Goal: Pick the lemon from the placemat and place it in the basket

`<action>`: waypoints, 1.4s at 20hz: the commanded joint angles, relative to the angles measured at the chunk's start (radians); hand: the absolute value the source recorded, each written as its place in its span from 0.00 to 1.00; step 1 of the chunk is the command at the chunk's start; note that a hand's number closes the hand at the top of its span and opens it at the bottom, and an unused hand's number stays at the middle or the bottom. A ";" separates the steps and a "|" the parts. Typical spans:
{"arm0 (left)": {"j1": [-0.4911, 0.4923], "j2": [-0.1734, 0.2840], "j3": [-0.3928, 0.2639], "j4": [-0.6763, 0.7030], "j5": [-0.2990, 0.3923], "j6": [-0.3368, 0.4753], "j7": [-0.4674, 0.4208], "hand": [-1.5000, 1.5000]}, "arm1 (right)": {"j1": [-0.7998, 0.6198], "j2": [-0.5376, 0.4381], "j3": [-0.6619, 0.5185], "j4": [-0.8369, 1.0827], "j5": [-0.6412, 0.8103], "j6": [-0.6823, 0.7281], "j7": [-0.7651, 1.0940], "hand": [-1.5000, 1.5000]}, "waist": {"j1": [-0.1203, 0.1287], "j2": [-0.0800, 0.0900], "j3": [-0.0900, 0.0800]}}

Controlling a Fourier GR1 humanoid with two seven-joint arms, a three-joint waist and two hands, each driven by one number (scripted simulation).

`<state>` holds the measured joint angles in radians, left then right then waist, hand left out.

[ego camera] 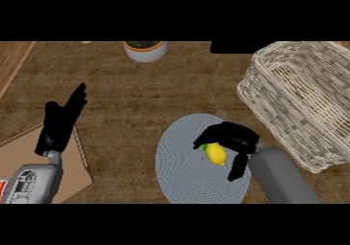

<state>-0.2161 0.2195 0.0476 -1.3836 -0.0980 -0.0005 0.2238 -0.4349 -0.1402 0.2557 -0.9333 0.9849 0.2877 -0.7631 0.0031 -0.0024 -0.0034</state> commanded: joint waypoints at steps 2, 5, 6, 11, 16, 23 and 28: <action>-0.051 -0.024 -0.002 0.030 -0.023 0.021 0.026 0.50 | -0.067 0.048 -0.002 0.123 0.068 -0.151 -0.035 1.00 | 0.004 0.005 0.004; 0.036 -0.012 -0.001 -0.004 -0.027 0.002 -0.045 0.50 | -0.005 -0.037 -0.009 0.047 0.072 -0.186 -0.126 1.00 | 0.002 0.003 0.004; -0.026 0.000 0.025 0.050 -0.013 -0.012 -0.022 0.50 | 0.046 -0.013 0.017 -0.012 0.089 -0.196 -0.096 1.00 | -0.004 0.003 0.003; -0.018 0.007 0.031 0.009 -0.008 -0.003 0.015 0.50 | 0.091 0.016 0.057 -0.094 0.262 -0.201 0.324 1.00 | -0.028 -0.008 0.001; -0.004 0.017 0.036 -0.004 0.006 -0.023 0.036 0.50 | 0.192 0.074 0.124 -0.267 0.416 -0.164 0.645 1.00 | -0.032 -0.011 0.001; 0.004 0.029 0.044 -0.015 0.003 -0.030 0.022 0.50 | 0.418 0.136 0.205 -0.649 0.330 -0.079 0.702 1.00 | -0.025 -0.005 0.003; -0.009 -0.010 0.031 0.043 -0.013 -0.008 -0.028 0.50 | 0.462 0.139 0.209 -0.914 0.117 0.031 0.766 1.00 | -0.031 -0.002 0.003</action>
<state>-0.2039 0.2219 0.0792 -1.3744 -0.1078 -0.0136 0.2118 -0.0418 -0.0178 0.4490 -1.6643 1.2225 0.2760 -0.0357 -0.0207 -0.0067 -0.0021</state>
